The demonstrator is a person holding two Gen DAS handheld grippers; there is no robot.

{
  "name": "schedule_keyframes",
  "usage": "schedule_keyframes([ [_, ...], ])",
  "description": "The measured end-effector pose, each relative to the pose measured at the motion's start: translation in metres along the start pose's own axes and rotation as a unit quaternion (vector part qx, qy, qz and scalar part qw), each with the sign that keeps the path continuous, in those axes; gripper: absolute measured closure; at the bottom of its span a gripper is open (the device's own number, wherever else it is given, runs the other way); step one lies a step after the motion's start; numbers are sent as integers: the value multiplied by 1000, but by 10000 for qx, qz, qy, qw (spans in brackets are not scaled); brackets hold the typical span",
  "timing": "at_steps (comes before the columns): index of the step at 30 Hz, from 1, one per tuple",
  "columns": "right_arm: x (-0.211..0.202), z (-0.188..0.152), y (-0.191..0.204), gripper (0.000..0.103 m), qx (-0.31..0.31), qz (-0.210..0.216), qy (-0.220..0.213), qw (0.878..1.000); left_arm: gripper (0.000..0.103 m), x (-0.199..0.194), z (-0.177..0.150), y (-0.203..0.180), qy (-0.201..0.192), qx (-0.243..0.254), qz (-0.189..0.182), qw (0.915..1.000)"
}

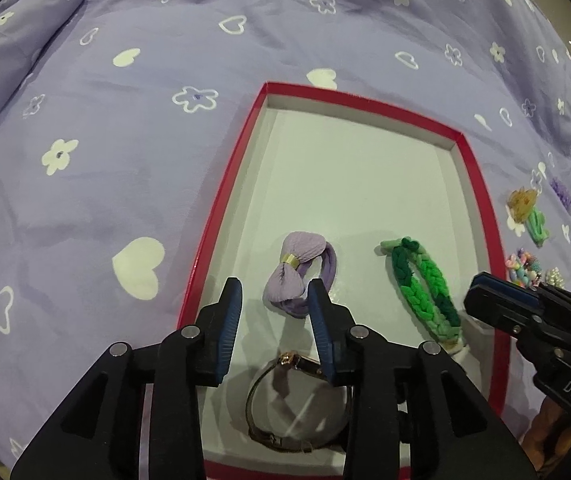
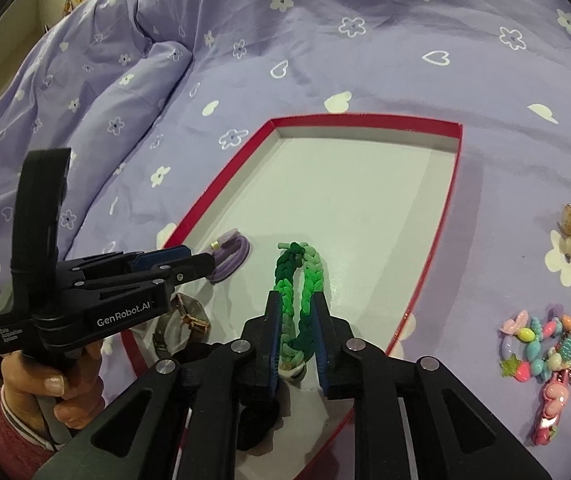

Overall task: Organize jewelry
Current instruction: 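Place the bow clip in the tray with the left tool while the right tool places the green band, then move both open tools back to the remaining jewelry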

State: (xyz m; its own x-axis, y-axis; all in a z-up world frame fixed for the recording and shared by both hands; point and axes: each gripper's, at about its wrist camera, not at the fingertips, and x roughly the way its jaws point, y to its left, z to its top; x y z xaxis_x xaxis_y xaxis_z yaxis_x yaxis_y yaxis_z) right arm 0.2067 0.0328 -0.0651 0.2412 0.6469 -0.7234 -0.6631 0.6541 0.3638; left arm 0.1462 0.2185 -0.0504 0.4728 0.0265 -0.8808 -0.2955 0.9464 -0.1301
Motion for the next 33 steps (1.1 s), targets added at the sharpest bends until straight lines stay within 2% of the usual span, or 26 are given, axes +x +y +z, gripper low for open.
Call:
schedule_keyframes([
  [7,-35,-6,-11,77,184,6,-332,9993,66,-27,1,-12,-306,5,-142,9994],
  [14,-73,-22,-47,75,597,-214,-594,9962,63,-44,4,-44,-501,190,-388,9978],
  [19,-97,-34,-73,74,846,-401,-733,9929,61,-51,-1,-69,-520,344,-588,9963],
  [23,-118,-46,-92,68,1010,-578,-857,9895,61,-53,-4,-89,-522,480,-724,9948],
  [33,-163,-74,-137,68,1354,-984,-1083,9799,61,-49,-14,-140,-412,889,-967,9905],
])
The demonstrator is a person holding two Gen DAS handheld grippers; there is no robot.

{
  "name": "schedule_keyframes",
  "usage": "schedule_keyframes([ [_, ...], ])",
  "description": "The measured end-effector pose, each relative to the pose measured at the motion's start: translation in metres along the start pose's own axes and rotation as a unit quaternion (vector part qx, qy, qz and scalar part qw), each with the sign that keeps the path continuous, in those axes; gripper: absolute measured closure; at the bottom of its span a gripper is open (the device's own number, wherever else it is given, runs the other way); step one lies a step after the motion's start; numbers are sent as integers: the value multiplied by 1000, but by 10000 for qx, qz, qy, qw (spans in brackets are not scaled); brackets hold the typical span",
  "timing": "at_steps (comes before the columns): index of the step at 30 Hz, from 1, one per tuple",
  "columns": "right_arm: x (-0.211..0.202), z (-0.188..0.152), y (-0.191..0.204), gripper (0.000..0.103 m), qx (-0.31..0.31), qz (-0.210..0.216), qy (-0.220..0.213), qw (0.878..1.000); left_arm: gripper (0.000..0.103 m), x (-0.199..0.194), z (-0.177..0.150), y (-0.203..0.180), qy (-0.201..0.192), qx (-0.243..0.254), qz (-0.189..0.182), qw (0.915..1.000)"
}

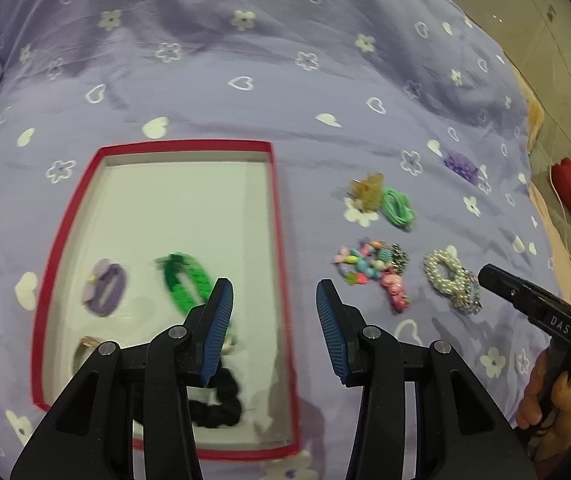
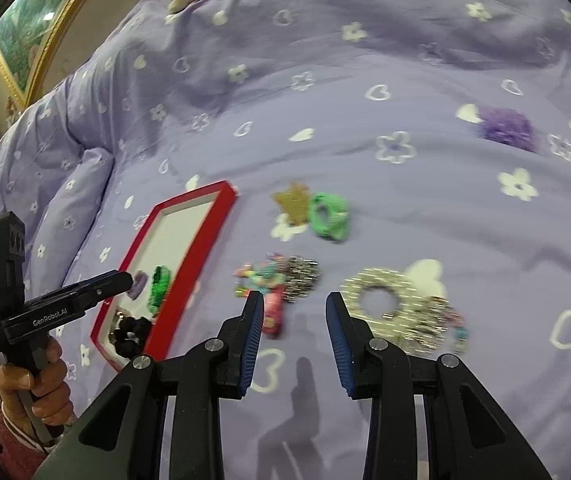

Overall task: Organize jewelry
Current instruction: 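Move both open tools back to the remaining jewelry, then grasp the beaded bracelet with the left tool while the right tool grasps the pearl bracelet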

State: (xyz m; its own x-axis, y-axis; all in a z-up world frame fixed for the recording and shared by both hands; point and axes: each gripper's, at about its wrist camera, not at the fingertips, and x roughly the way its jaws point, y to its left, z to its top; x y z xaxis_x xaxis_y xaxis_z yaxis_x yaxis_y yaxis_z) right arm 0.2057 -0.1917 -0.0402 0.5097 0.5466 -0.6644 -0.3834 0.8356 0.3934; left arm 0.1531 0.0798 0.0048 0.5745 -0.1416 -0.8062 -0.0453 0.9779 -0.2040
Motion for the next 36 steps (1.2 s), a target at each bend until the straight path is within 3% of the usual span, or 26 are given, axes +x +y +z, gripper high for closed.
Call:
schedule_keyframes([
  [15,-22,-12,-63,68,385,-419,-66,9984,61,32,2,-39,298,407,-103,9987],
  [27,10,3,-49,68,-203,-355,278,9988,61,54,1,-72,535,707,-456,9950],
  [36,41,10,-50,68,-600,-420,688,9949,58,87,15,-67,659,694,-78,9954],
])
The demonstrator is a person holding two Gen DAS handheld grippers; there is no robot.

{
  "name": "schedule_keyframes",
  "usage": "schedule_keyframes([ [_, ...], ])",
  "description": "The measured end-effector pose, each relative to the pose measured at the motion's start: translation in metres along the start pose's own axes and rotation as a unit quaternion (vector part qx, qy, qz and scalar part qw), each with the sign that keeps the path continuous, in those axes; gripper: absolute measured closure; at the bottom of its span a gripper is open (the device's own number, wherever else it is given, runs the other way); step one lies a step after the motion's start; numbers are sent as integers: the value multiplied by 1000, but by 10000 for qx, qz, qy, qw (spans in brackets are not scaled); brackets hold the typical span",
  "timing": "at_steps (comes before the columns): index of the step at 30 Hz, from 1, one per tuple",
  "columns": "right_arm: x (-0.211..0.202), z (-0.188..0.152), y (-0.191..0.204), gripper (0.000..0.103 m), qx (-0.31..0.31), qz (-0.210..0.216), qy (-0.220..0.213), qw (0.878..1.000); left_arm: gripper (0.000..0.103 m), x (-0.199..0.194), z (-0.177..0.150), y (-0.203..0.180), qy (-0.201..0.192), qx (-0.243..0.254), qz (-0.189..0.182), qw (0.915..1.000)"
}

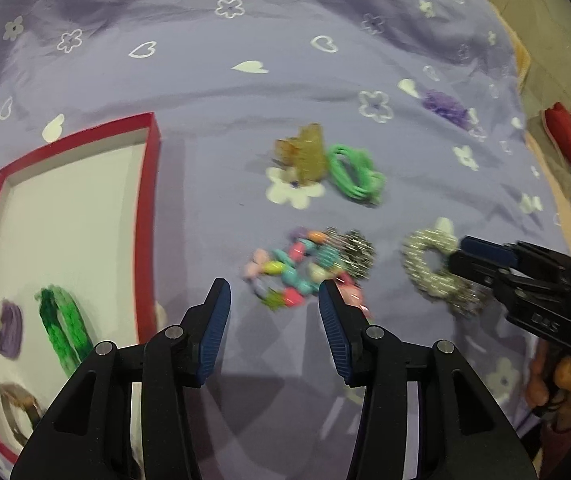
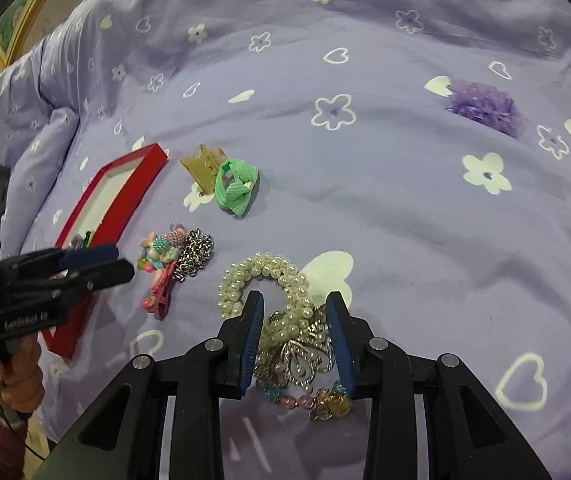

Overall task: Organize jewelry
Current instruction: 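Grasp the beaded bracelet with the left tool while the right tool grasps the pearl bracelet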

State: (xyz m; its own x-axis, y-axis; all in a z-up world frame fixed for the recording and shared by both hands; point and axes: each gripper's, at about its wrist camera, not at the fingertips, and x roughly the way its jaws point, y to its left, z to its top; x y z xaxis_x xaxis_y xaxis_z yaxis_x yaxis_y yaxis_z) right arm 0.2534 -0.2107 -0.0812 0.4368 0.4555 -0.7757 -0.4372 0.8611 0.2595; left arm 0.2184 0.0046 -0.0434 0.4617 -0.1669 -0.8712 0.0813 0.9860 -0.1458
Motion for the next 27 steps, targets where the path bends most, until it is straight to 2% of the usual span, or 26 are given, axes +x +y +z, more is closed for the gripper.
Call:
schedule_keyframes([
  [6,8,2,-1,68,-87,30,27,10000,58,21,7,1,210,310,64,9993],
  [10,13,2,2,76,-135,-42,46,9999,58,26,4,-8,238,586,145,9979],
  [11,14,2,2,87,-154,-79,55,9998,62,26,4,-13,206,693,179,9972],
  [12,15,1,3,88,-164,-90,42,9998,84,25,2,-15,200,764,69,9969],
  [13,14,1,3,88,-156,-97,9,9998,95,24,2,-17,204,803,-10,9966],
  [21,-8,-1,1,91,126,117,-328,9993,97,-1,-8,-15,-142,643,-307,9974],
  [27,-32,1,5,93,295,335,-589,9973,97,-40,-10,-11,-562,564,-463,9957],
])
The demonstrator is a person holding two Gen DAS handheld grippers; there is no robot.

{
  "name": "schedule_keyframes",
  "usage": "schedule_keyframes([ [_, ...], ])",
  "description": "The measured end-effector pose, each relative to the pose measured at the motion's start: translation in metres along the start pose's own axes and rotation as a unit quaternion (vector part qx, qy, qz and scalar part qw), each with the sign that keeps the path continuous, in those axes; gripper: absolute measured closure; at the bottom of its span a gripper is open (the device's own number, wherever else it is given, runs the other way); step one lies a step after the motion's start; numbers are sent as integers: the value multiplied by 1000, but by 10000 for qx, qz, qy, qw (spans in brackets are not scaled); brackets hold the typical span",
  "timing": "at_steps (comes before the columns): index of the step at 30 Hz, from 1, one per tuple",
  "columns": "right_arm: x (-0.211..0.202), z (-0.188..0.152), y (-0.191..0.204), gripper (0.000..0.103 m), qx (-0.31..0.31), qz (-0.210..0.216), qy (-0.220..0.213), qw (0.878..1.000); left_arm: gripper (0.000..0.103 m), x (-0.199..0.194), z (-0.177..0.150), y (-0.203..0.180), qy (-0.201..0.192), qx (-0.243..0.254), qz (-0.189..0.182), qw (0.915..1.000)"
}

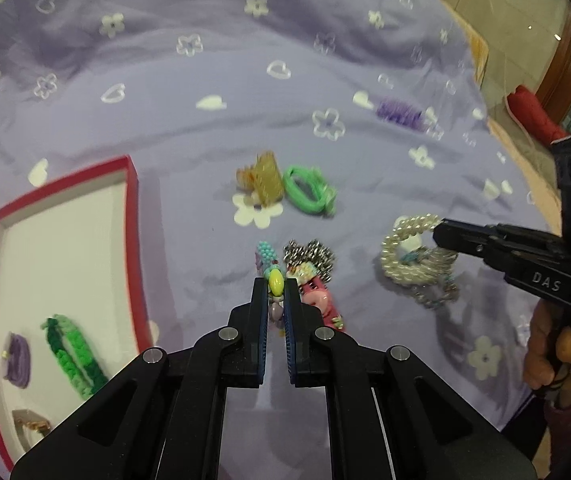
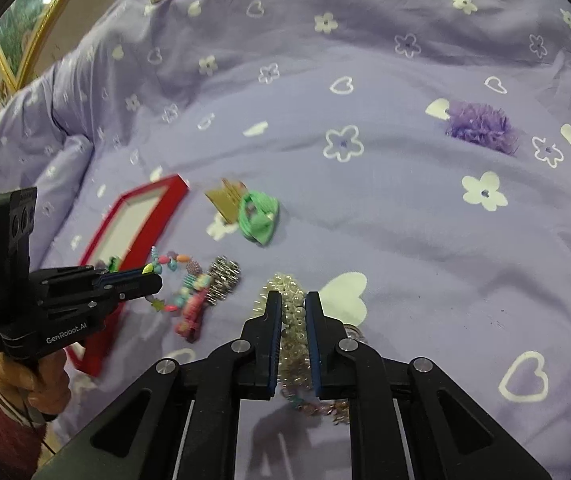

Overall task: Organize jewelry
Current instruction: 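Grasp the beaded bracelet with the left tool while the right tool grasps the pearl bracelet, then lower the beaded bracelet into the tray with the left tool while the right tool lowers the pearl bracelet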

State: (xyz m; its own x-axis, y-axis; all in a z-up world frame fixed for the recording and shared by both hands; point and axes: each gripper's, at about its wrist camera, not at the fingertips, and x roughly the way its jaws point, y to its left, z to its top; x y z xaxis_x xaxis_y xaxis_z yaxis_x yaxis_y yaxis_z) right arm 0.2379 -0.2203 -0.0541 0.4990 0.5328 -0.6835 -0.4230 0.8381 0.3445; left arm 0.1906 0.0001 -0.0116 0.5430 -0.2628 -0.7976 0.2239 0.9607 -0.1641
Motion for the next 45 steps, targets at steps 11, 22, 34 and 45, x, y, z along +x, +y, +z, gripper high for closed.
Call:
schedule_keyframes([
  [11,-14,10,38,93,-183,180,-224,9994,97,-41,0,15,-392,-140,26,9991],
  [22,11,18,86,93,-343,572,-150,9977,97,-65,-13,64,-546,-562,287,9965],
  [34,49,30,141,93,-462,1030,-34,9936,97,-79,-25,130,-657,-1186,574,9891],
  [45,91,41,187,93,-628,1300,178,9894,97,-60,-26,181,-524,-1663,622,9827],
])
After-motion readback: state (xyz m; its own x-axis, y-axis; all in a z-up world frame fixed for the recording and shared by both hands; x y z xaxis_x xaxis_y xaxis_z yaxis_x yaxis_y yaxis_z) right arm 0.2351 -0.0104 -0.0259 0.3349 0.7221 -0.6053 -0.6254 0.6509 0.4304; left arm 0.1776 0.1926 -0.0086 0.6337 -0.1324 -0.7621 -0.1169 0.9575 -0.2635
